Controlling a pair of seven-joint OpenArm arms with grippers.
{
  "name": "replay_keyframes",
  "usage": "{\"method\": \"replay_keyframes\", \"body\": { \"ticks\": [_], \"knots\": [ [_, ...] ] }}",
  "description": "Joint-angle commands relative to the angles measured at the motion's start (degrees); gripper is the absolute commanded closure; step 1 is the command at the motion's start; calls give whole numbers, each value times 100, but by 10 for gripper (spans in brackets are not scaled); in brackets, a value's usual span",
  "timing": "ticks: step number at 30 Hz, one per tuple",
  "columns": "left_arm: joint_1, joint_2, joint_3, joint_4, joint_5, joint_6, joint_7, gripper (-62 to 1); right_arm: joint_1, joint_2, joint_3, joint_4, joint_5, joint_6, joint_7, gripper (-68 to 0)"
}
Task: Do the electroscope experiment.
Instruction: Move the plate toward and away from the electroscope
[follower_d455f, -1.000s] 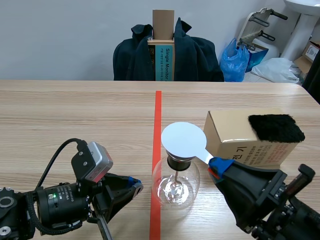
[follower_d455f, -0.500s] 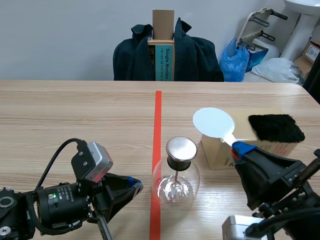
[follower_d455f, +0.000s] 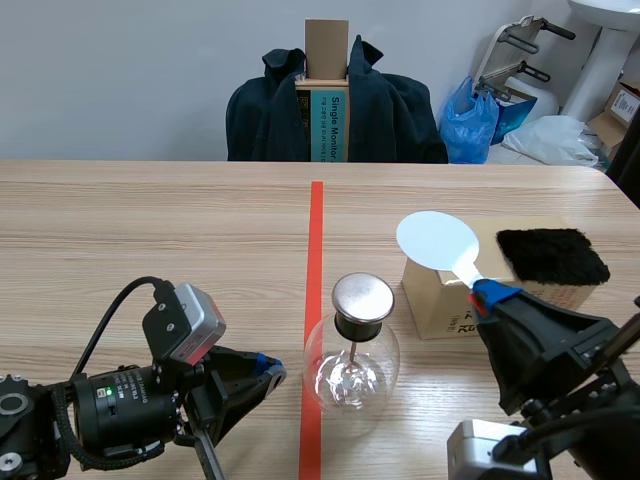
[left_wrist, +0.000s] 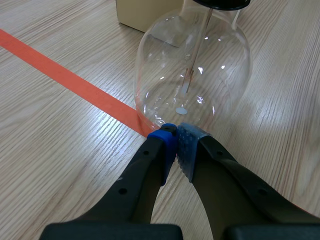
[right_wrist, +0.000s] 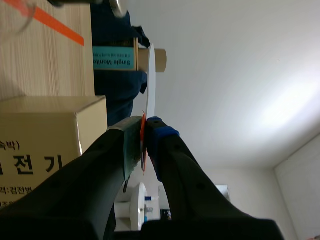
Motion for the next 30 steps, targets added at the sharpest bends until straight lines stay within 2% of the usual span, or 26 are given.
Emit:
{"method": "replay_keyframes", "body": {
  "ticks": [1, 10, 15, 21, 30],
  "knots": [
    [28, 28, -35, 122, -33, 4, -81, -17, 11, 90, 13, 87, 59, -83, 127, -8],
    [28, 28, -35, 122, -33, 4, -81, -17, 11, 90, 13, 87, 57, -83, 1176, -8],
    [28, 28, -35, 122, -33, 4, -81, -17, 11, 90, 13, 87, 57, -83, 1589, -8],
    [28, 28, -35, 122, -33, 4, -81, -17, 11, 76, 13, 87, 57, -81, 1912, -8],
    [28, 28, -35, 122, -33, 4, -81, -17, 11, 76, 11, 87, 57, -83, 2017, -8]
  ]
}}
